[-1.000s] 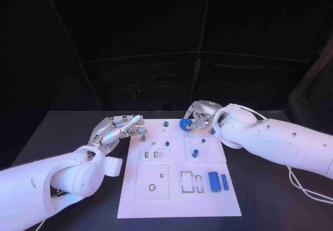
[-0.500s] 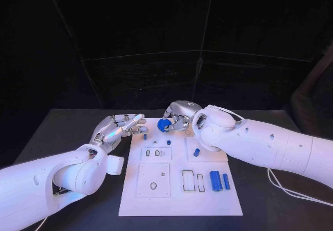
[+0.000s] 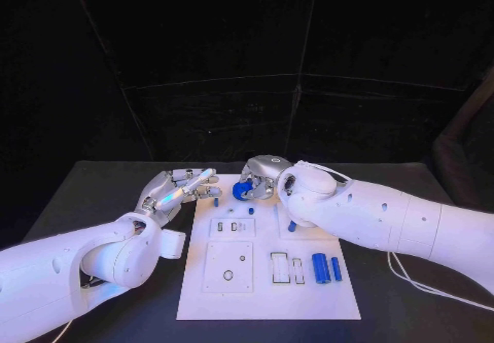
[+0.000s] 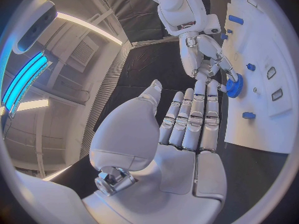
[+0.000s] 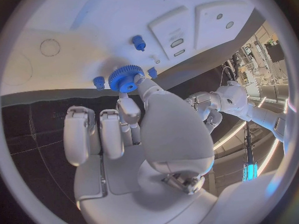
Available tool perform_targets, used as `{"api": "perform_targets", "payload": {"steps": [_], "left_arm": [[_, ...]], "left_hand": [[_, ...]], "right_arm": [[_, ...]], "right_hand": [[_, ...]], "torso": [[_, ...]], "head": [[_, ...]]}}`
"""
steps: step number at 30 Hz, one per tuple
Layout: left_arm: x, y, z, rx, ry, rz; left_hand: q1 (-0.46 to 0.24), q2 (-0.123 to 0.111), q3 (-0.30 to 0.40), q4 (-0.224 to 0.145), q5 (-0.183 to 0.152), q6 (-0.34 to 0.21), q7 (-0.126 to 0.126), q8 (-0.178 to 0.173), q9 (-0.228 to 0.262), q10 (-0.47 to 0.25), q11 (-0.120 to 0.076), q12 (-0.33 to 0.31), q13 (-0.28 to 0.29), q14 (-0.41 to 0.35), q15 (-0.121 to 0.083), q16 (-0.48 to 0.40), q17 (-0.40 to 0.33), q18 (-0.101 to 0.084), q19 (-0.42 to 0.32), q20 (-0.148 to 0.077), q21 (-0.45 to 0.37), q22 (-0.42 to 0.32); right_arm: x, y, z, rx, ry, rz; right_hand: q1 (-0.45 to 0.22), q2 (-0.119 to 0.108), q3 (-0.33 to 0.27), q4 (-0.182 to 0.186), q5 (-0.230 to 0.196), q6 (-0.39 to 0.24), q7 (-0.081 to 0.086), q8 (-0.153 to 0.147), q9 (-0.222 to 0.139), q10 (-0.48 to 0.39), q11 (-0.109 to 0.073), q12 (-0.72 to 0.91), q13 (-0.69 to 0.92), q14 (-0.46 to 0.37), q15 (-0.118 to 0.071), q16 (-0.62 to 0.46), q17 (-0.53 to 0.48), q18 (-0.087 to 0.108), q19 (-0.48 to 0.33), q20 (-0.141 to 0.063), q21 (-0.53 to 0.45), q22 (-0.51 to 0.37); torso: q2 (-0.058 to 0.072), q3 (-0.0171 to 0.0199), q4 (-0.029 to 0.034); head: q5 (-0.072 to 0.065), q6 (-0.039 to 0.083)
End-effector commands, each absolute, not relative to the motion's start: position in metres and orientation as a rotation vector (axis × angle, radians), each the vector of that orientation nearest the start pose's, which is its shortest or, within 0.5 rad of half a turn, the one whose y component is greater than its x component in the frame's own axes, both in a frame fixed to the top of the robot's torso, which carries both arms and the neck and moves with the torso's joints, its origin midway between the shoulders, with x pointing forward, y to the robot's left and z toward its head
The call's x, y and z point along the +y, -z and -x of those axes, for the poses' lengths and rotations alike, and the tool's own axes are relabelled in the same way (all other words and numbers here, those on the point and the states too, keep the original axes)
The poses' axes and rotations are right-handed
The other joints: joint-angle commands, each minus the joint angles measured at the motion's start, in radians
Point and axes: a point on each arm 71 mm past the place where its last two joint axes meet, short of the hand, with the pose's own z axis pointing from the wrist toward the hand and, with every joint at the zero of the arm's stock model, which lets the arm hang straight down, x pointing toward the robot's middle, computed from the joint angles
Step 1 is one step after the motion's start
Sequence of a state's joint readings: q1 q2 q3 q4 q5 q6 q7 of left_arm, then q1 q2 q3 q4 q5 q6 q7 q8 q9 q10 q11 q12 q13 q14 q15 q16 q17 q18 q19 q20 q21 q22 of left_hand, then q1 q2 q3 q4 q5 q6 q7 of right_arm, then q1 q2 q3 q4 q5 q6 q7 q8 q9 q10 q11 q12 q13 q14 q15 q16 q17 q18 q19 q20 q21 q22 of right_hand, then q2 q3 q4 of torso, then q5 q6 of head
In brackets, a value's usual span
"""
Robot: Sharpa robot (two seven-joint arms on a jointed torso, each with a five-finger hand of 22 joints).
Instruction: Assemble the parts on the task board
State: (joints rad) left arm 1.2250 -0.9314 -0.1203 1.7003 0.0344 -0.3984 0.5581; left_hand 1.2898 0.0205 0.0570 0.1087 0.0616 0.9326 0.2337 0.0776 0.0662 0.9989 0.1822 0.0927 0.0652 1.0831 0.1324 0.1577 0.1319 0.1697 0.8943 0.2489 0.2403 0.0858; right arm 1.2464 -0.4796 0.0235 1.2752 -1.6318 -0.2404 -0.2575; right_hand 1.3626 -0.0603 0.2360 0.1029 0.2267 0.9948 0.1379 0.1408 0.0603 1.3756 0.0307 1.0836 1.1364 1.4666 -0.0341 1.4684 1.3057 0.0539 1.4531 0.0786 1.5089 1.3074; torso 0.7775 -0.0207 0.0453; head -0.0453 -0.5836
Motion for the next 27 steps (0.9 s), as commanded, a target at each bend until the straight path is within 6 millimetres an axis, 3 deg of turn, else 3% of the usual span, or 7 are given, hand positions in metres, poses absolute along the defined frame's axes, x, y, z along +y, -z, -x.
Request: {"api": "perform_targets", "payload": {"steps": [1, 16, 27], "left_arm": [[0.2055, 0.1713, -0.4497, 1.324, 1.620, 1.054], [0.2056, 0.1715, -0.4500, 1.325, 1.620, 1.054], [0.2059, 0.1716, -0.4500, 1.327, 1.619, 1.055]], "left_hand": [[0.001, 0.010, 0.001, -0.006, -0.005, 0.003, 0.006, -0.005, -0.001, 0.001, 0.004, -0.005, -0.001, 0.000, 0.006, -0.004, 0.001, 0.014, 0.006, 0.002, -0.003, -0.001], [0.003, 0.012, 0.002, -0.008, -0.005, 0.003, 0.006, -0.005, -0.001, 0.001, 0.004, -0.005, -0.001, 0.000, 0.006, -0.005, 0.001, 0.014, 0.006, 0.002, -0.004, -0.002], [0.003, 0.012, 0.002, -0.008, -0.005, 0.003, 0.006, -0.005, -0.001, 0.001, 0.004, -0.005, -0.001, 0.000, 0.006, -0.005, 0.001, 0.014, 0.006, 0.002, -0.004, -0.002]], "right_arm": [[-0.0848, 0.1516, -0.5355, 1.576, -0.493, 0.301], [-0.0831, 0.1528, -0.5368, 1.572, -0.450, 0.318], [-0.0841, 0.1556, -0.5380, 1.605, -0.420, 0.326]], "right_hand": [[-0.013, -0.008, 0.007, -0.001, -0.001, 0.021, -0.010, -0.006, 0.006, -0.008, 0.006, -0.013, -0.007, 0.056, 0.001, 0.001, 0.003, -0.019, 0.007, 0.001, 0.004, 0.108], [-0.042, -0.044, 0.017, -0.001, -0.034, -0.030, 0.004, -0.047, 0.005, -0.031, 0.020, -0.055, -0.033, 0.056, 0.013, 0.001, 0.009, -0.018, 0.004, 0.012, 0.001, 0.105], [-0.097, -0.080, -0.011, 0.043, -0.083, -0.065, 0.012, -0.073, 0.006, -0.057, 0.029, -0.109, -0.073, 0.055, 0.021, 0.000, 0.011, -0.016, -0.002, 0.021, -0.003, 0.098]], "torso": [[0.000, 0.0005, -0.0007], [0.000, 0.0004, -0.0016], [0.000, 0.0005, -0.0011]], "head": [[0.001, -0.001], [0.000, 0.001], [-0.003, 0.001]]}}
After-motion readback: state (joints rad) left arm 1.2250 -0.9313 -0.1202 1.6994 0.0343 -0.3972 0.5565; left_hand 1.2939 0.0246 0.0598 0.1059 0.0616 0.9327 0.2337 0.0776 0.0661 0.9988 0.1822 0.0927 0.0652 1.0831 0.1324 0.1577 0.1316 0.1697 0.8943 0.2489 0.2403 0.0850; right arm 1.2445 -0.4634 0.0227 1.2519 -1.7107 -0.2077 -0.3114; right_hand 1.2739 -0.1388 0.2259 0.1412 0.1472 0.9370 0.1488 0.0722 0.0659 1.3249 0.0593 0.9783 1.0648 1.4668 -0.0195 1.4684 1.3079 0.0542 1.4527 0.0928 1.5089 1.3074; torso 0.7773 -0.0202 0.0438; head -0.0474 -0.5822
